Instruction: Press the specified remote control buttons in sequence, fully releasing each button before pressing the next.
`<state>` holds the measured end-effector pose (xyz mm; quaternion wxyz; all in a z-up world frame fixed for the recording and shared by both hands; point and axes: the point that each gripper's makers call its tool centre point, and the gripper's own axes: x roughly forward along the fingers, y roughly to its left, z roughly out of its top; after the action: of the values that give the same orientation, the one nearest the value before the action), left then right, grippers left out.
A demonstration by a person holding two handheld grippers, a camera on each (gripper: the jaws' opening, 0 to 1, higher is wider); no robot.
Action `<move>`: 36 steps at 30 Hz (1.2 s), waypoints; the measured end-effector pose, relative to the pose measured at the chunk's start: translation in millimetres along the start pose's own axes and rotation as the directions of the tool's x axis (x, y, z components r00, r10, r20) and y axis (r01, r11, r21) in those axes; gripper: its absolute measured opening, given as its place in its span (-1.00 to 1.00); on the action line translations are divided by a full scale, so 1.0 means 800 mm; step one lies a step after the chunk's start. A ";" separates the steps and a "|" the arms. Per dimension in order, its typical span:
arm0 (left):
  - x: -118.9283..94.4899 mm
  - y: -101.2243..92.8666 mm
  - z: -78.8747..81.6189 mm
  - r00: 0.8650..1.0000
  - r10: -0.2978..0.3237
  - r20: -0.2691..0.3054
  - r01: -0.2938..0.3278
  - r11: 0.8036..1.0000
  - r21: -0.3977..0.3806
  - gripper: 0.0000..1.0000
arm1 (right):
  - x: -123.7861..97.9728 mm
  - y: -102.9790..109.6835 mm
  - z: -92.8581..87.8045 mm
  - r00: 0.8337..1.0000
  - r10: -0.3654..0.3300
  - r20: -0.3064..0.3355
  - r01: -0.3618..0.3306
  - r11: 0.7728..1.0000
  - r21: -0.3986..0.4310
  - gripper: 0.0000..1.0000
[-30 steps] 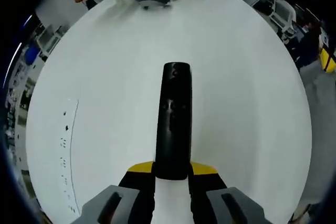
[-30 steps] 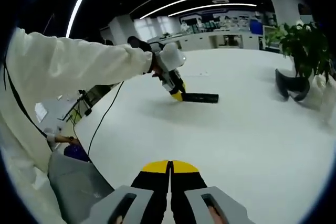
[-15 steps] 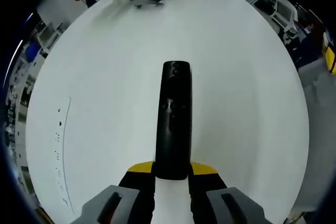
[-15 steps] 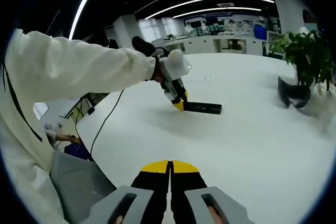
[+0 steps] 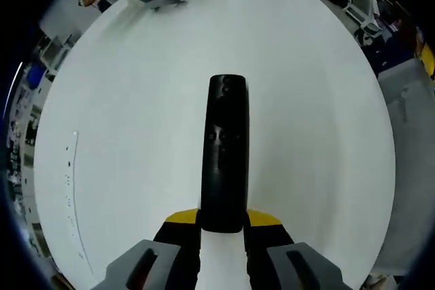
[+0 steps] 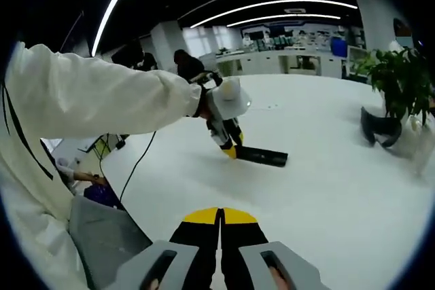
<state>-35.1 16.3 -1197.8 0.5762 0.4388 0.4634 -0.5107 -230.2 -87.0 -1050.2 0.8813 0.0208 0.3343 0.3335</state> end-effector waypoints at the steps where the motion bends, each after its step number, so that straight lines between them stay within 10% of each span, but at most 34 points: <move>1: 0.000 -0.002 0.000 1.000 0.000 0.000 0.000 1.000 -0.001 -0.57 | 0.000 0.002 0.001 1.000 0.002 0.000 -0.002 1.000 -0.005 -1.00; 36: -0.007 -0.112 -0.004 0.994 0.010 0.106 -0.004 0.998 -0.057 -0.57 | 0.007 0.018 -0.013 0.998 0.004 -0.070 -0.007 0.999 -0.050 -1.00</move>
<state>-124.8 12.0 -1195.8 0.6140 0.3963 0.4448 -0.5178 -241.6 -74.7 -1057.6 0.8684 -0.0123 0.3561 0.3448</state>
